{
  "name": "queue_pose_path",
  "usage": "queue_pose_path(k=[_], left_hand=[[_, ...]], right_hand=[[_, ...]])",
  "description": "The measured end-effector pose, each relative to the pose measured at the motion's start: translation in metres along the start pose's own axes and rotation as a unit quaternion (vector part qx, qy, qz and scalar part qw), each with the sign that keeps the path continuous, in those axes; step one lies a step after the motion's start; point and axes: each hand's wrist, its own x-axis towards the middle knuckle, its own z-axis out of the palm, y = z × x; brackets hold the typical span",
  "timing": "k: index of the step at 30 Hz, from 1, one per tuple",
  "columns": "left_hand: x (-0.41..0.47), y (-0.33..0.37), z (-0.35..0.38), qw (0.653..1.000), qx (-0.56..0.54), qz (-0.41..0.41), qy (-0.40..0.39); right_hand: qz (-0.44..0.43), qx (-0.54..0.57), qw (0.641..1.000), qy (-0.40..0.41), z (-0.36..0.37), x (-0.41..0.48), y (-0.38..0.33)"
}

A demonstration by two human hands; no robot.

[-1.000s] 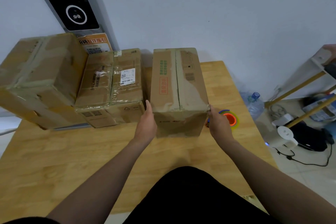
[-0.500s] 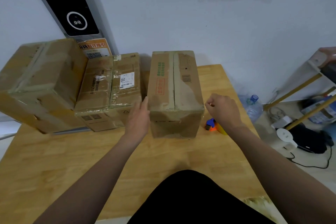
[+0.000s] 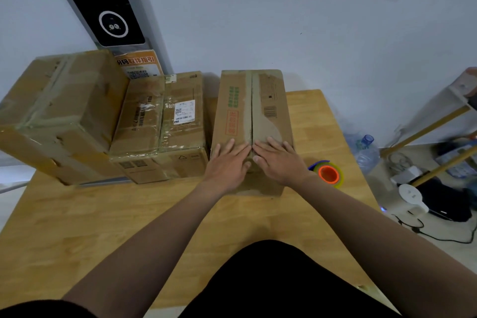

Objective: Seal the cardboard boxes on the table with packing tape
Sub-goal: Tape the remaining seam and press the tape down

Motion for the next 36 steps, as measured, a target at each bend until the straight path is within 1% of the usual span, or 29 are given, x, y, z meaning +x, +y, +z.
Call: queue_pose_path(k=[2, 4, 6, 9, 11, 14, 15, 17, 19, 23, 25, 31, 36], left_hand=[[-0.004, -0.003, 0.005, 1.000, 0.019, -0.004, 0.015], [-0.010, -0.005, 0.009, 0.999, 0.020, -0.019, 0.045], [-0.013, -0.005, 0.011, 0.997, 0.002, -0.048, 0.052], [-0.016, -0.004, 0.008, 0.988, -0.091, -0.120, 0.033], [-0.017, -0.008, 0.006, 0.976, -0.156, -0.148, 0.019], [-0.018, -0.027, -0.005, 0.948, -0.258, -0.180, 0.040], [-0.017, -0.036, -0.009, 0.943, -0.275, -0.180, 0.046], [-0.015, -0.051, -0.018, 0.947, -0.265, -0.176, 0.035], [-0.011, -0.058, -0.026, 0.957, -0.233, -0.173, 0.016], [0.004, -0.063, -0.036, 0.964, -0.205, -0.169, 0.003], [0.015, -0.066, -0.041, 0.965, -0.202, -0.170, -0.003], [0.057, -0.083, -0.054, 0.962, -0.200, -0.185, 0.008], [0.085, -0.094, -0.063, 0.958, -0.208, -0.193, 0.035]], right_hand=[[0.004, -0.017, 1.000, 0.020, 0.006, -0.005, 0.002], [0.027, -0.024, 0.998, 0.048, 0.012, -0.010, 0.007], [0.064, 0.017, 0.996, 0.066, 0.016, -0.014, 0.013], [0.091, 0.064, 0.991, 0.080, 0.022, -0.018, 0.015], [0.109, 0.125, 0.983, 0.081, 0.025, -0.020, 0.016], [0.116, 0.222, 0.966, 0.070, 0.014, -0.020, 0.031], [0.120, 0.246, 0.960, 0.066, 0.010, -0.019, 0.038], [0.133, 0.272, 0.951, 0.062, -0.001, -0.016, 0.051], [0.147, 0.249, 0.956, 0.049, -0.011, -0.008, 0.055], [0.141, 0.102, 0.985, 0.001, -0.030, 0.017, 0.044], [0.138, 0.066, 0.988, -0.001, -0.036, 0.032, 0.042], [0.123, 0.027, 0.992, -0.006, -0.046, 0.080, 0.040], [0.134, 0.061, 0.989, 0.006, -0.048, 0.116, 0.048]])
